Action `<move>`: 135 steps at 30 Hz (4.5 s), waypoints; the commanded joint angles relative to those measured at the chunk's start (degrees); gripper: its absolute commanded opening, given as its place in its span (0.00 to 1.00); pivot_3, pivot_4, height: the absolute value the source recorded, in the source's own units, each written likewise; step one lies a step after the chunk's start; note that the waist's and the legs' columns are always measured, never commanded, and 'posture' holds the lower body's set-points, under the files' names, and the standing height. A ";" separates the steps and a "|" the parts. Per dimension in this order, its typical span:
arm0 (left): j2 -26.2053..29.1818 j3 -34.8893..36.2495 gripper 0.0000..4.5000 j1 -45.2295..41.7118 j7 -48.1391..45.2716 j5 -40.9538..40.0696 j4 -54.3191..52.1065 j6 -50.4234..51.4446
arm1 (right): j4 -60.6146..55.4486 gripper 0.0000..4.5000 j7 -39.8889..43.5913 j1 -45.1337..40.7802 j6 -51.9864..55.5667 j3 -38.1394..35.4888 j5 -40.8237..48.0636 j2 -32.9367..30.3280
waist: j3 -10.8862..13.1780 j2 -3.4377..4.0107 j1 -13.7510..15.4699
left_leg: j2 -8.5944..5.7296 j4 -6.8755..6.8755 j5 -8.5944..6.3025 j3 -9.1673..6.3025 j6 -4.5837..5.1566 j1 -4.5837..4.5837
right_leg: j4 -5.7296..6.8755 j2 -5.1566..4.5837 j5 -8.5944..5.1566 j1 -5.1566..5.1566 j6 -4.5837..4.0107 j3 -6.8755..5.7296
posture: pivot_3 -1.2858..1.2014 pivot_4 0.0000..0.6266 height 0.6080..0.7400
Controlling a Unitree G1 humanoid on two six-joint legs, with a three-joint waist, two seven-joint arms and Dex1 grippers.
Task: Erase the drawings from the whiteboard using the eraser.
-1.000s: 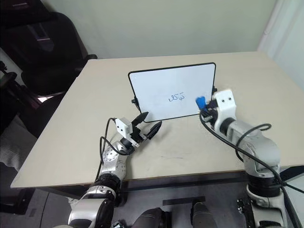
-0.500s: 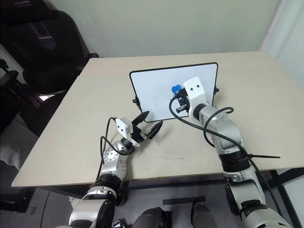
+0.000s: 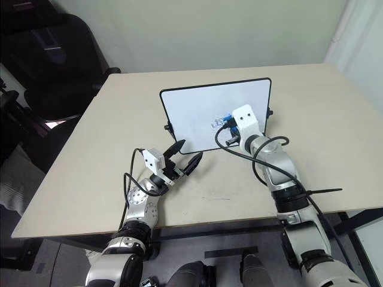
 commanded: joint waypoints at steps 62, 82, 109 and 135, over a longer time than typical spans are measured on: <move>0.05 0.36 1.00 4.39 1.77 -0.74 -3.67 0.06 | 11.39 0.09 1.70 -11.30 7.31 -2.75 -0.19 4.59 | 0.01 -0.01 -1.01 | 0.00 0.05 0.01 0.08 -0.02 -0.10 | 0.15 0.05 0.15 -0.35 -0.22 0.03 | 0.52 0.24 0.90; -0.25 0.37 1.00 2.98 1.70 -0.44 -1.72 -0.39 | 10.59 0.09 4.78 -14.56 6.19 -0.50 -0.77 6.44 | 0.02 -0.02 -1.25 | -0.01 0.14 0.01 0.12 -0.03 -0.21 | 0.40 0.04 0.19 -0.56 -0.29 0.06 | 0.52 0.24 0.90; 0.28 0.73 1.00 1.06 1.72 -0.37 0.83 -1.69 | 22.81 0.09 -4.43 -18.66 2.13 -5.98 -3.78 5.29 | 0.22 -0.35 -0.97 | -0.03 0.73 -0.08 0.11 -0.22 -0.22 | 0.58 -0.02 0.22 -0.46 -0.32 0.04 | 0.52 0.24 0.90; 0.56 0.64 1.00 2.77 2.12 -0.35 -1.64 -1.27 | 13.87 0.09 8.14 -16.40 5.33 3.55 -2.56 8.56 | 0.16 -0.24 -0.50 | 0.00 0.74 -0.13 0.06 -0.28 -0.39 | 0.62 -0.01 0.23 -0.75 -0.17 -0.04 | 0.52 0.24 0.90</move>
